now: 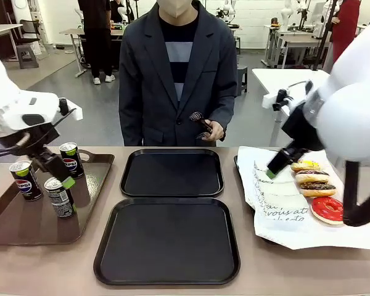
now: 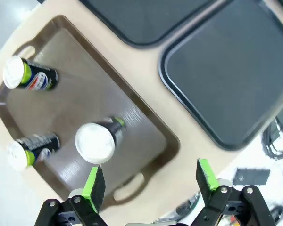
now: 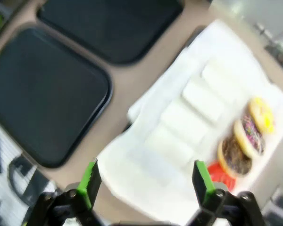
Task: Set up donuts and drinks on trays.
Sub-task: Pick up one Pepsi coke and place it on the Flat Tray.
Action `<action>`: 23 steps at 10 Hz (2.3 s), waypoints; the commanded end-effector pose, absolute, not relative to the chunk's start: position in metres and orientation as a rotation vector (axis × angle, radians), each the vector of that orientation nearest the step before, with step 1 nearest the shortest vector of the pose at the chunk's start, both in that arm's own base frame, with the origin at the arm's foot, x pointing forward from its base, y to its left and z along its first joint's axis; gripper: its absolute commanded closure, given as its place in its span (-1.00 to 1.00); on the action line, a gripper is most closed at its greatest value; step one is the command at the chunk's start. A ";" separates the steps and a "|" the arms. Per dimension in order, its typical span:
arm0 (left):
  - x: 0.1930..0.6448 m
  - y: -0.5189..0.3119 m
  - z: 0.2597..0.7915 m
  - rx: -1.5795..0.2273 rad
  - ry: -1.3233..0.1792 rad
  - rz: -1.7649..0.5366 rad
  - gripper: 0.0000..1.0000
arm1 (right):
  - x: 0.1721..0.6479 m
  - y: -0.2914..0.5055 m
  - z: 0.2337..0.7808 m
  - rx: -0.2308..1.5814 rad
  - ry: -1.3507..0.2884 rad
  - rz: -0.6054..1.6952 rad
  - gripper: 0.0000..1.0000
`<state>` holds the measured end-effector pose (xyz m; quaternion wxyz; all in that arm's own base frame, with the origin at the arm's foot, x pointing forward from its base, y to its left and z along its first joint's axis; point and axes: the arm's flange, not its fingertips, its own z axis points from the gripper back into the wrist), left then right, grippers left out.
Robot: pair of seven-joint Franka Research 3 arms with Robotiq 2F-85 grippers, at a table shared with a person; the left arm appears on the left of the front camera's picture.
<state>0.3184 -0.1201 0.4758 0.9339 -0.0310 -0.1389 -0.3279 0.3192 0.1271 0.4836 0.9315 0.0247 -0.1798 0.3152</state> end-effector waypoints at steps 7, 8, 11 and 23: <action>0.337 -0.068 0.473 -0.565 -0.303 -0.437 -1.00 | 0.323 0.041 0.464 0.562 -0.266 0.366 -1.00; 0.340 -0.039 0.471 -0.754 -0.327 -0.340 -1.00 | 0.328 0.004 0.455 0.692 -0.285 0.257 -1.00; 0.351 0.048 0.446 -1.123 -0.358 -0.113 -1.00 | 0.332 -0.101 0.426 1.036 -0.303 0.016 -1.00; 0.289 0.198 0.418 -1.168 -0.432 0.291 -1.00 | 0.257 -0.259 0.421 1.153 -0.382 -0.205 -1.00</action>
